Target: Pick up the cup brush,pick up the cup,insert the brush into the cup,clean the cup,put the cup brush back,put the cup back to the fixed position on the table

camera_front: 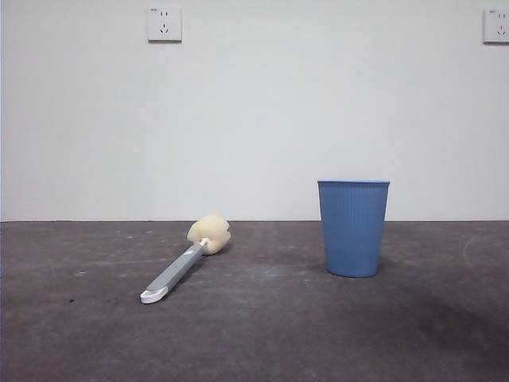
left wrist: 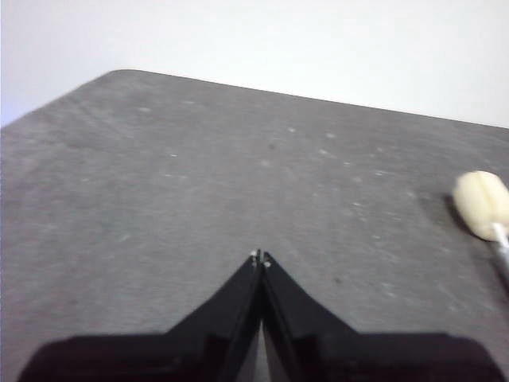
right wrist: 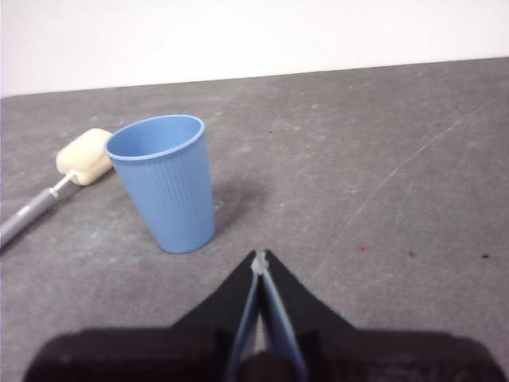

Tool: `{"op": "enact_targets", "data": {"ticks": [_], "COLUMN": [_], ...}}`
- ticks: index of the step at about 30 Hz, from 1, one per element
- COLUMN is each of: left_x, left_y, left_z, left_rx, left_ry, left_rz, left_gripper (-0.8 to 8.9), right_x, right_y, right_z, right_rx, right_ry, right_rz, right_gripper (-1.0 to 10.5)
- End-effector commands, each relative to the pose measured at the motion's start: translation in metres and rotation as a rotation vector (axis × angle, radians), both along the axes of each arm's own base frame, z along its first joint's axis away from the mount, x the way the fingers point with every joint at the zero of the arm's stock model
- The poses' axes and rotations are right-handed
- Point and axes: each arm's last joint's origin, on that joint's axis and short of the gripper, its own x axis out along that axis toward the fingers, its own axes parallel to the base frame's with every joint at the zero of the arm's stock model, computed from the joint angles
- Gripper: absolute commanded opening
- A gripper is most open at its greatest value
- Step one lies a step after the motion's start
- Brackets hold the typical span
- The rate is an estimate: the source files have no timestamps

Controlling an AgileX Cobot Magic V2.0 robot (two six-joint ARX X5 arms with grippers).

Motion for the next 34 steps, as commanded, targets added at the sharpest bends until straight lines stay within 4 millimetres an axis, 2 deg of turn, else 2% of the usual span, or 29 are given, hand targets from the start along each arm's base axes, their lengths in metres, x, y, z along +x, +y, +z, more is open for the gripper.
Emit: {"op": "enact_targets", "data": {"ticks": [1, 5, 15, 26, 30, 34], "left_x": [0.0, -0.003, -0.019, -0.021, -0.018, -0.015], "left_y": [-0.002, -0.005, -0.007, -0.014, -0.016, -0.018], "left_z": [0.0, 0.013, 0.073, 0.131, 0.146, 0.158], "left_rx": [-0.021, -0.072, -0.097, -0.016, 0.02, 0.043], "left_ry": [-0.009, -0.026, -0.078, 0.096, 0.202, 0.312], "left_rz": [-0.086, -0.169, -0.272, -0.537, -0.635, -0.715], "left_gripper": [-0.07, -0.07, -0.07, -0.07, -0.07, -0.07], "right_x": [0.001, -0.001, -0.01, -0.001, 0.004, 0.009], "right_y": [0.0, 0.0, 0.002, 0.011, 0.014, 0.016], "right_z": [-0.001, 0.014, 0.074, 0.146, 0.163, 0.171], "right_rx": [0.151, 0.258, 0.251, 0.027, -0.055, -0.117], "right_ry": [0.021, -0.008, -0.064, 0.221, 0.334, 0.449], "right_rz": [-0.02, -0.03, 0.045, 0.3, 0.387, 0.439], "right_gripper": [-0.1, -0.1, -0.1, -0.1, -0.1, -0.1]}}
